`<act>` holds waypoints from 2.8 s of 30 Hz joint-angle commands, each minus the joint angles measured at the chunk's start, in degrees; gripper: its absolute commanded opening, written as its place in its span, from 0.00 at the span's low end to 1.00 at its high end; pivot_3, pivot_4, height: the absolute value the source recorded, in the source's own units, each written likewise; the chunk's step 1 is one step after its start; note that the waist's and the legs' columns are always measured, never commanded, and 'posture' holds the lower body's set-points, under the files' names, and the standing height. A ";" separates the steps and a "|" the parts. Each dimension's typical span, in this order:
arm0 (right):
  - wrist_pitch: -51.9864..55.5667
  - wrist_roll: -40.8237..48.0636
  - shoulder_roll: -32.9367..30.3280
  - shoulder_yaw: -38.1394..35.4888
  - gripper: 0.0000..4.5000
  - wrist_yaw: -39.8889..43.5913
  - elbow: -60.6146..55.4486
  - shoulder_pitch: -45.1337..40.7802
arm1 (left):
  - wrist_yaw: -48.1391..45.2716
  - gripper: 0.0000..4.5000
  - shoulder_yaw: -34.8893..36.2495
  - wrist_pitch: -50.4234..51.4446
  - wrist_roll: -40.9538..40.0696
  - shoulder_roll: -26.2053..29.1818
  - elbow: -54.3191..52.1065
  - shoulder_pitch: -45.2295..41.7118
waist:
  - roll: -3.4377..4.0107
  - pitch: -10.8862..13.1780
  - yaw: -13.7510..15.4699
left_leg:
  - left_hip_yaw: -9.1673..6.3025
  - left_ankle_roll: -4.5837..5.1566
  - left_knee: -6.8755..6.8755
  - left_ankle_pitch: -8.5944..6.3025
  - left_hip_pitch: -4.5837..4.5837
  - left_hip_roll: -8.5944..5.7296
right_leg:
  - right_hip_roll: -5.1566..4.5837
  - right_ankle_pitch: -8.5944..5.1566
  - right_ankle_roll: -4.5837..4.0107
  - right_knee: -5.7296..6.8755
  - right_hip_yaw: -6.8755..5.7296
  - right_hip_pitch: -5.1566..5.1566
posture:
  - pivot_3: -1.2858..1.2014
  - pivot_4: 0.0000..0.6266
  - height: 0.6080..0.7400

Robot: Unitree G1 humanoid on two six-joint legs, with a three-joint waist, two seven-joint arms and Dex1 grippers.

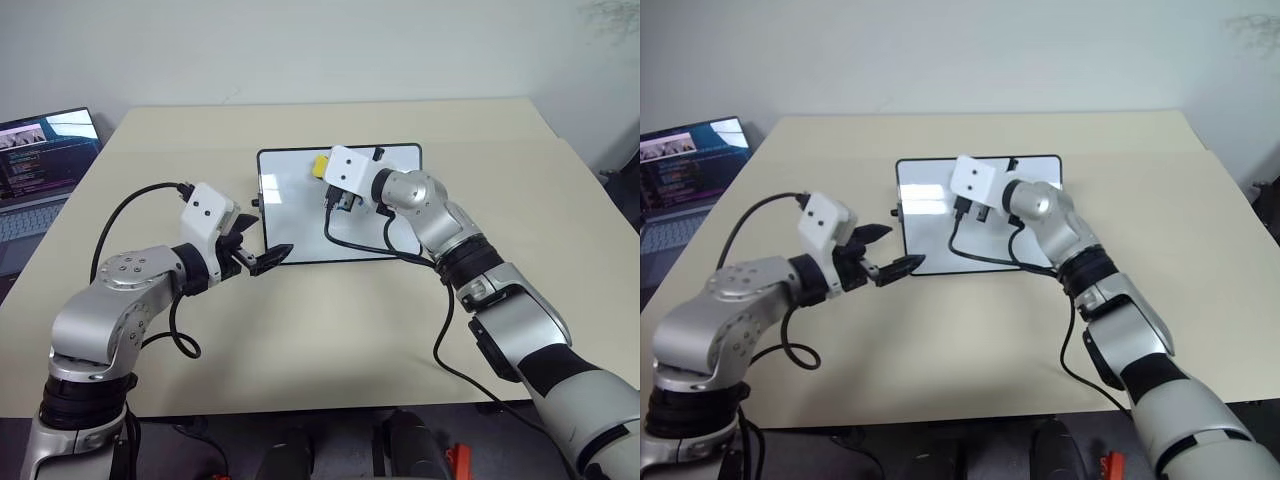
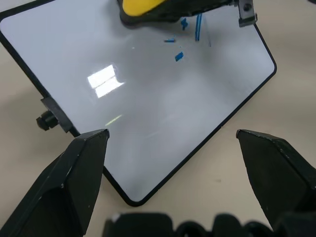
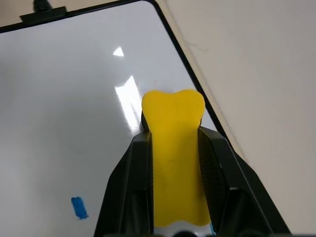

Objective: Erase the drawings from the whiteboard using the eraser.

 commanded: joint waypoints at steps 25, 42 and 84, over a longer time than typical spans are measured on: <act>15.22 10.59 -9.32 -6.16 0.21 22.33 -40.98 17.20 | -0.40 1.00 1.83 -0.55 -1.15 1.32 -2.01 -0.56 | 0.00 0.00 0.60 | -0.03 0.01 0.04 -0.01 -0.06 0.03 | 0.03 0.00 0.00 -0.01 -0.06 0.02 | 0.52 0.24 1.00; 21.58 26.32 -17.11 -20.68 0.21 19.51 -52.42 30.04 | -1.71 1.00 -1.45 -3.02 0.16 0.22 1.81 -3.16 | -0.04 0.03 1.18 | 0.08 0.14 0.08 -0.08 -0.02 0.12 | 0.07 0.00 0.00 0.00 -0.05 0.09 | 0.52 0.24 1.00; 11.00 26.71 -28.58 -22.85 0.21 19.72 -45.04 37.46 | -4.34 1.00 -1.52 -3.83 1.26 1.36 2.63 -1.76 | -0.15 0.12 2.09 | 0.13 0.14 0.08 -0.08 -0.03 0.16 | 0.09 0.00 0.01 -0.14 -0.07 0.16 | 0.52 0.24 1.00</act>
